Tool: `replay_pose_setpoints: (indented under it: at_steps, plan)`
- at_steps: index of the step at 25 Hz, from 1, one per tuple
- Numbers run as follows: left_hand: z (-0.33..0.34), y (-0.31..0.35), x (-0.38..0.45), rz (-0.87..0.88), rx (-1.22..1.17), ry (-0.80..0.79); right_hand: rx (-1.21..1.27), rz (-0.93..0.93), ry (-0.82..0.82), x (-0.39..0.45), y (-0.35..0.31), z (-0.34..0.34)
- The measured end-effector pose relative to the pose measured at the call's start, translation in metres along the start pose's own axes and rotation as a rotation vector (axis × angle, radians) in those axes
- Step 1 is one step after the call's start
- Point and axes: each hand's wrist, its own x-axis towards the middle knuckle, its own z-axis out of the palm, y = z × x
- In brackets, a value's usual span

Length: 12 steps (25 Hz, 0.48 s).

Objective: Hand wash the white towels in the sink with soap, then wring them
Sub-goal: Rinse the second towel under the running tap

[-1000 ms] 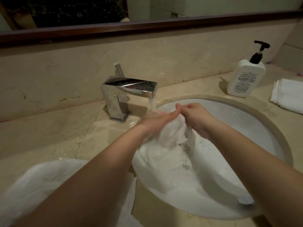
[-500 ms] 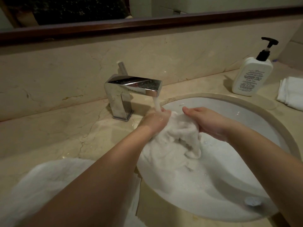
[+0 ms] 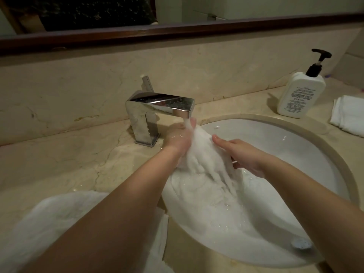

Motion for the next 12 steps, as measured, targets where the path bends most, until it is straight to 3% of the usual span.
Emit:
replay_pose_setpoints:
  at_steps: [5,8,10,12]
  plan:
    - [0.004,-0.004,0.001,0.023,0.036,-0.193,0.302,-0.216,0.060,-0.004,-0.007,0.005]
    - [0.003,-0.001,-0.001,0.007,-0.018,-0.317,0.503,-0.227,0.152,-0.001,-0.023,0.005]
    - [0.001,-0.002,-0.001,-0.003,0.085,-0.398,0.492,-0.194,0.279,0.008,-0.029,0.011]
    - [0.002,-0.006,0.003,-0.015,0.013,-0.377,0.384,-0.165,0.329,0.016,-0.031,0.024]
